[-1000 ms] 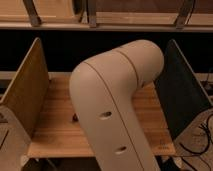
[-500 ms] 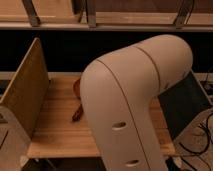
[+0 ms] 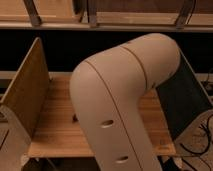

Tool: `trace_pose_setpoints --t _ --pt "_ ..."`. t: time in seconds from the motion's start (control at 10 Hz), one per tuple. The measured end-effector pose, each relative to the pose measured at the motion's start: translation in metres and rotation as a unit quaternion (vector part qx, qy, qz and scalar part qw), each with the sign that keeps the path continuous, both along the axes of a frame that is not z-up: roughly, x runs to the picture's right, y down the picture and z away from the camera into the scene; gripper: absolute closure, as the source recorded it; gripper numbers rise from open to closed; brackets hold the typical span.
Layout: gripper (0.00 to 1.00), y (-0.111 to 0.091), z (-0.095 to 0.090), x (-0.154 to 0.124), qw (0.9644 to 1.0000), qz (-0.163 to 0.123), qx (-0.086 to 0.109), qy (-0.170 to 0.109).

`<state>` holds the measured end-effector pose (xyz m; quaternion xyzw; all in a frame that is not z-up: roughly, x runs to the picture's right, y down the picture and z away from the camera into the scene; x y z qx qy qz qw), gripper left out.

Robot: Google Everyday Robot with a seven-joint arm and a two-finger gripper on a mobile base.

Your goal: Wipe the white sponge on the table

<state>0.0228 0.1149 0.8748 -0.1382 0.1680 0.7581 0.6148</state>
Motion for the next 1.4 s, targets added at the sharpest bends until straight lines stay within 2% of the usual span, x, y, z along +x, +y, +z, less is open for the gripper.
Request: trace_pose_setpoints --t 1.1,1.3,1.4 --pt "0.96 0.0004 0.0004 0.0001 1.0 0.0 0.0 0.0" --pt "0.99 0.0005 0.0004 0.0003 1.0 0.0 0.0 0.0" --pt "0.93 0.0005 0.0004 0.0005 1.0 0.0 0.0 0.0"
